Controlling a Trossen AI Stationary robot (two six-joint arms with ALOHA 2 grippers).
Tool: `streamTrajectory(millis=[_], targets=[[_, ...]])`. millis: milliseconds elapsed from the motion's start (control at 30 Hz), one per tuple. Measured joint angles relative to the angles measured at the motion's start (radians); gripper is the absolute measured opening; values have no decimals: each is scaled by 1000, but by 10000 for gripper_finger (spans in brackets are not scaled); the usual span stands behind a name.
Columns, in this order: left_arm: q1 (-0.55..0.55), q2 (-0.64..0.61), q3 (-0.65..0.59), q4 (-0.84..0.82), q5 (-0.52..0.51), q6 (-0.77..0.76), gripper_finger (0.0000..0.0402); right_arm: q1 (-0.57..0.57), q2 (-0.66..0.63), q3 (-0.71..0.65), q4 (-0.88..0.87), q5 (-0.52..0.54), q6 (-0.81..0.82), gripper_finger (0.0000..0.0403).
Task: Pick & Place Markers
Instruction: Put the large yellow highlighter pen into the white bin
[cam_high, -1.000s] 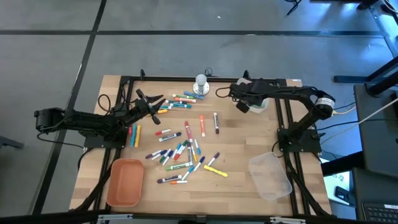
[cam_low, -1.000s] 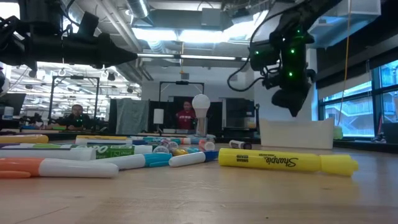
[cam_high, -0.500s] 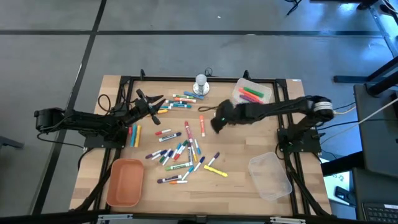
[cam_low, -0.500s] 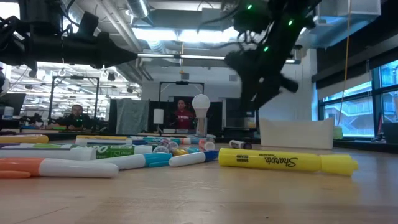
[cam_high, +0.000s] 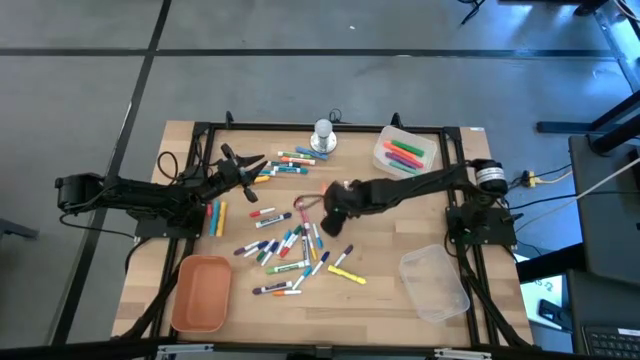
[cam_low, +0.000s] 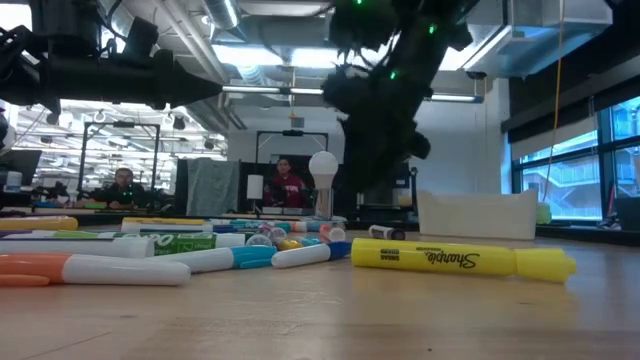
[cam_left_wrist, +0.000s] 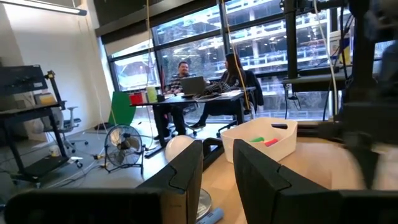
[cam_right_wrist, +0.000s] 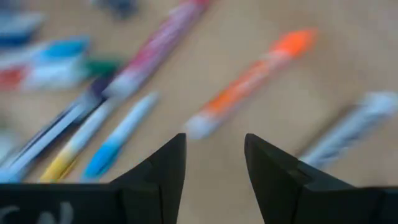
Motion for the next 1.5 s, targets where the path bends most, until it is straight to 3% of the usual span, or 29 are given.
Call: streamTrajectory(millis=[133,300,633,967,1067,1167,1300,1400,1500], targets=[[0,0,0,-3,1,-2,86,107,0,-5,-48,-130,-31,163],[0,0,0,-24,2,-31,86,251,0,-7,-129,-105,56,163],[0,0,0,-26,42,-81,86,390,68,-7,-31,-23,96,163],[0,0,0,-23,38,-81,86,387,172,-1,-56,-35,86,159],[0,0,0,-23,35,-81,86,366,168,-1,-75,-66,73,125],[0,0,0,-23,30,-89,86,336,158,-2,-85,-124,60,65],[0,0,0,-23,24,-90,86,314,160,18,-104,-202,46,60],[0,0,0,-23,23,-90,86,314,163,73,-220,-218,-38,60],[0,0,0,-23,23,-91,86,314,150,169,-426,-134,-96,60]])
